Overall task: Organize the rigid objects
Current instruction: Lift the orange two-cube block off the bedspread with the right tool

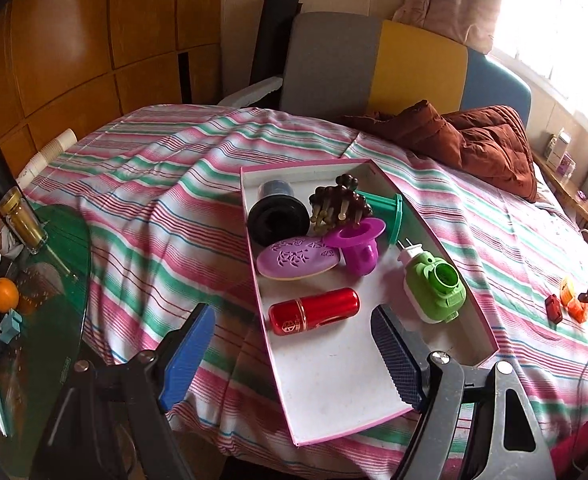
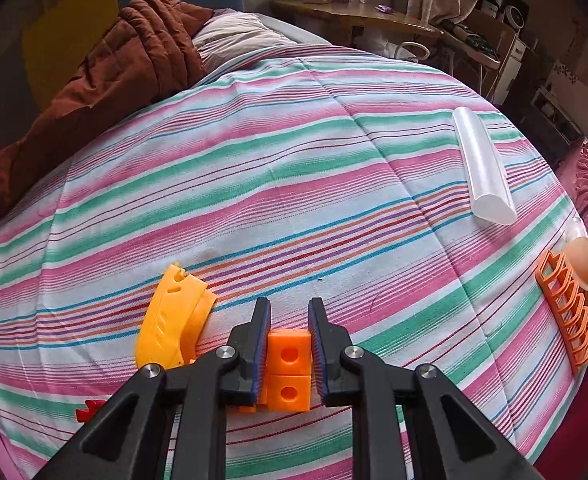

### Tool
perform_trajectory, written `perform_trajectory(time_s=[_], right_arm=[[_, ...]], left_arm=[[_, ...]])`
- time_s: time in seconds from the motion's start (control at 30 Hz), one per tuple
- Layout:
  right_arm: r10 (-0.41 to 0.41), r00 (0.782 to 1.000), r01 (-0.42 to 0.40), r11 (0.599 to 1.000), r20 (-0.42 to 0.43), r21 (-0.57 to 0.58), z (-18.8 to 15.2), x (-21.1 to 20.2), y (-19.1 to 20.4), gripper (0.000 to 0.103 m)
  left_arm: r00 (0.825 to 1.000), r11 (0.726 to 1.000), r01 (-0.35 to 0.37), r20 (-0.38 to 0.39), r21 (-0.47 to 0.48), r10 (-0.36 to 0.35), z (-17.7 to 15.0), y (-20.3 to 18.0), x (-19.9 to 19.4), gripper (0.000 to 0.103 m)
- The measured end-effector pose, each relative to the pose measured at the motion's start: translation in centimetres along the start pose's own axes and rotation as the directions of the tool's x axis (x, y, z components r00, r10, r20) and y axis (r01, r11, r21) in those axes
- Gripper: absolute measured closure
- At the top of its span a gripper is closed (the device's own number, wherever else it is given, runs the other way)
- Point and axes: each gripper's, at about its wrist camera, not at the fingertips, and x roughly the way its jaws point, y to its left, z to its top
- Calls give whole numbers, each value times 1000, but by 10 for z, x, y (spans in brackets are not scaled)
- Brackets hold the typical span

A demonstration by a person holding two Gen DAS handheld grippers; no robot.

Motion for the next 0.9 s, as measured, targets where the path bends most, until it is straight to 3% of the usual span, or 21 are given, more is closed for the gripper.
perform_trajectory(time_s=[0.13,0.17,0.27,0.37,0.77,0.9], right_arm=[[66,995,-67,998,76,14,3,-18,-1,88],[92,989,-92,996,118,-4,2,-28,3,98],[112,978,-98,991,173,-85,-1,-43,21,98],[58,991,-43,991,118,-124,-1,-25,30,97],[156,983,-163,984,95,70,3,-25,-5,97],[238,969,-245,961,66,130,5,-20,-12,96]], left_arm=[[1000,1000,-4,-1,0,4,-1,1,0,22],[1000,1000,-5,-1,-1,5,-2,1,1,22],[1000,1000,-3,-8,-5,3,-2,2,3,22],[1000,1000,3,-17,-4,-3,-4,2,4,22],[999,1000,27,-29,-3,-27,-8,-2,6,22],[999,999,32,-35,10,-32,-10,-8,7,22]])
